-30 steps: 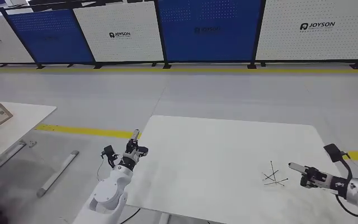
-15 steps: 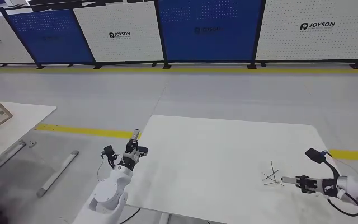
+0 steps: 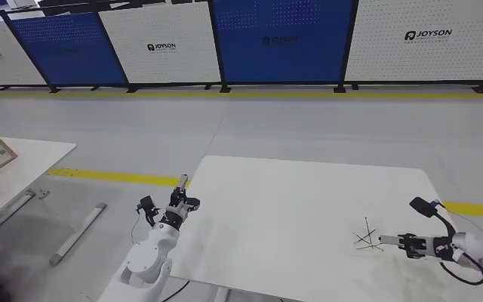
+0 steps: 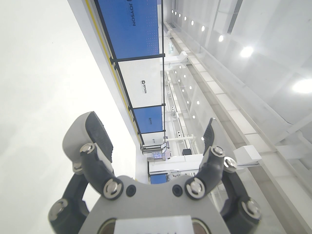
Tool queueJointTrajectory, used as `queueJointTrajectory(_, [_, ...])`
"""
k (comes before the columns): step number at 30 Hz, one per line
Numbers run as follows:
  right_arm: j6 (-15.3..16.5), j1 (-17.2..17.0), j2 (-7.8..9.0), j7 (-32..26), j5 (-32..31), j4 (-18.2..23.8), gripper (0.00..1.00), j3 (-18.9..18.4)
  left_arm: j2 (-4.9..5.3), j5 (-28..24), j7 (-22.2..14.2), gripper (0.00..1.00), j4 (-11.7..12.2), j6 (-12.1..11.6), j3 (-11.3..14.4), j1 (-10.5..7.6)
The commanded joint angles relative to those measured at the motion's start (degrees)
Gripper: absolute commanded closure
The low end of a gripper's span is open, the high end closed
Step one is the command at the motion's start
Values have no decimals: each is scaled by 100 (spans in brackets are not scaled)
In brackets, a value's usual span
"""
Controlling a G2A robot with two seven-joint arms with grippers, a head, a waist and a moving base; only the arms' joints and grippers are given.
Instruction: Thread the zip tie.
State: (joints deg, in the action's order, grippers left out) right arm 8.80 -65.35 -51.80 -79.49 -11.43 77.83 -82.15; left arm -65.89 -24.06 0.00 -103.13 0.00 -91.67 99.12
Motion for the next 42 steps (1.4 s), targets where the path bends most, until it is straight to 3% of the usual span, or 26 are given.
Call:
queueJointTrajectory(1, [-133,155,-17,90,114,-156,0,68,0,0,0,0,0,0,0,0])
queueJointTrajectory(9, [-692,863,-112,63,-135,-841,0,710,0,0,0,0,0,0,0,0])
queueJointTrajectory(13, [-753,1212,-198,66,-141,-1261,0,1074,0,0,0,0,0,0,0,0])
queueJointTrajectory(25, [-770,1163,-197,226,-169,-1307,0,1099,0,0,0,0,0,0,0,0])
queueJointTrajectory(27, [-734,1159,-185,177,-112,-1340,32,1077,0,0,0,0,0,0,0,0])
queueJointTrajectory(29, [-680,1155,-166,126,-66,-1383,53,1037,0,0,0,0,0,0,0,0])
queueJointTrajectory(32, [-660,1139,-140,69,-52,-1389,54,1006,0,0,0,0,0,0,0,0])
queueJointTrajectory(35, [-709,1136,-118,6,-96,-1373,63,1012,0,0,0,0,0,0,0,0])
queueJointTrajectory(42, [-915,1205,-122,2,-220,-1418,72,1182,0,0,0,0,0,0,0,0])
